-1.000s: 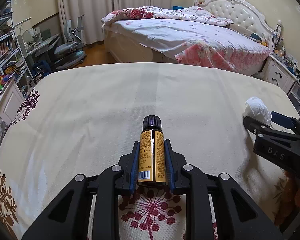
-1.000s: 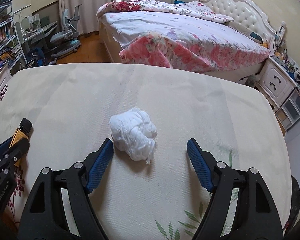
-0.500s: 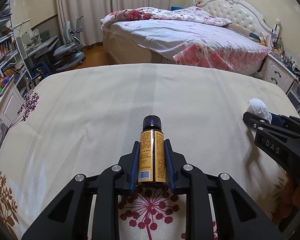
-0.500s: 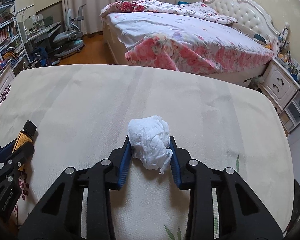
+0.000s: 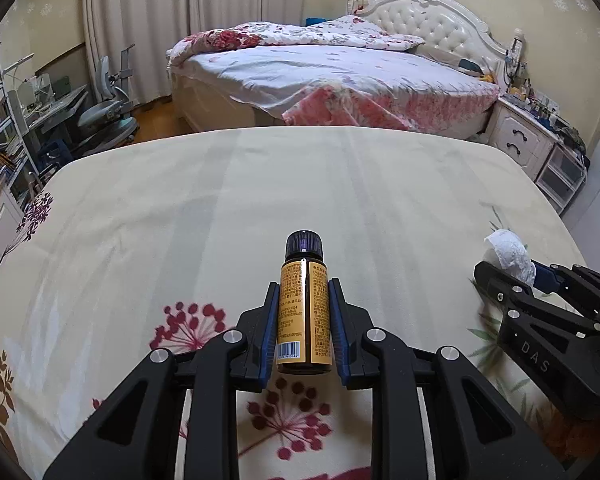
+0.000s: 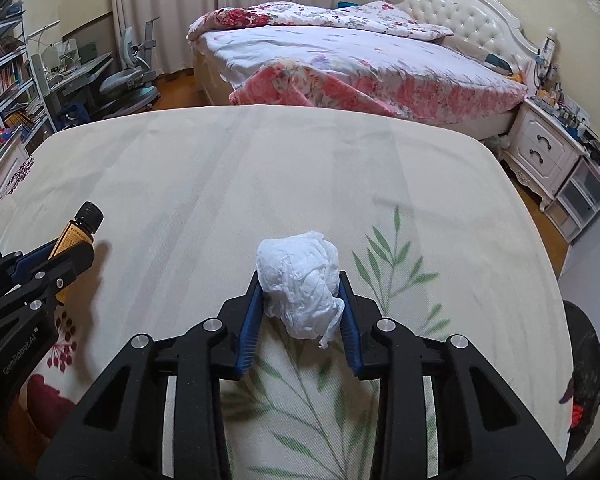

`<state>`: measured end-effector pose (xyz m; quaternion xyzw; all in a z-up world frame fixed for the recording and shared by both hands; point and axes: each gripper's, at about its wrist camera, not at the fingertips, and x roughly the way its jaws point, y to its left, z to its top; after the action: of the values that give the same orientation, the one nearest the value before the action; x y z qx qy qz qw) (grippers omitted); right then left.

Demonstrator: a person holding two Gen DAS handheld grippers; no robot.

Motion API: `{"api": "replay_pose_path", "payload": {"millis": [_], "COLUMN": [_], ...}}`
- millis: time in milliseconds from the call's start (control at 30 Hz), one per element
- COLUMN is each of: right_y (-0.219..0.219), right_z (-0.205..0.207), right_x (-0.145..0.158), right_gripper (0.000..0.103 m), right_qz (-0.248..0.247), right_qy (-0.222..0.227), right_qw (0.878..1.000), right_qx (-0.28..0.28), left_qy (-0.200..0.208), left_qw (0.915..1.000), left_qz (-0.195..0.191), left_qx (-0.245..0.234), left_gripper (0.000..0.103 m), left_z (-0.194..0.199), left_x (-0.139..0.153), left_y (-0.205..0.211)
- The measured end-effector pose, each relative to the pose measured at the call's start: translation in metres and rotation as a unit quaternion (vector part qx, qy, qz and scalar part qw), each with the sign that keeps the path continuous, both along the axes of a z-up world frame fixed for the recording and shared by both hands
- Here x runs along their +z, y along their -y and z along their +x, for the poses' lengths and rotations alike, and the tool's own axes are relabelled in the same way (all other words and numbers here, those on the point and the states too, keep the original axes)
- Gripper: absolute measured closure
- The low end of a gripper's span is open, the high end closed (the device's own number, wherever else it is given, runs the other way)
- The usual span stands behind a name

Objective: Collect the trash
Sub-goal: 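Carry the orange-labelled bottle and white tissue over the black bin with both tools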

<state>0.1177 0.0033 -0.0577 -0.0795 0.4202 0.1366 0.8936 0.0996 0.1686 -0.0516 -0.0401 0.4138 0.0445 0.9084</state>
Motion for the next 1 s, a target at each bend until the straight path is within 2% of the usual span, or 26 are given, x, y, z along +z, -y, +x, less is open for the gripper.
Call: {"api": "replay_pose_path", "payload": {"millis": [533,1000], "right_y": [0.107,0.219], "right_z": [-0.051,-0.073], "right_x": [0.003,0.012], "right_gripper": [0.069,0.069], "right_qz": [0.012,0.019], "right_qy": [0.017,0.046], "right_qw": [0.996,0.978], "right_qx": [-0.082,-0.202], "left_qy": [0.021,0.045], "left_qw": [0.9967,0.9835], "left_qz": [0.004,0.004], "left_qx": [-0.079,-0.175], "left_gripper": [0.078,0.078], "left_z": [-0.028,-0.030], "left_x": [0.008,0.019], "left_y": [0.101,0.199]}}
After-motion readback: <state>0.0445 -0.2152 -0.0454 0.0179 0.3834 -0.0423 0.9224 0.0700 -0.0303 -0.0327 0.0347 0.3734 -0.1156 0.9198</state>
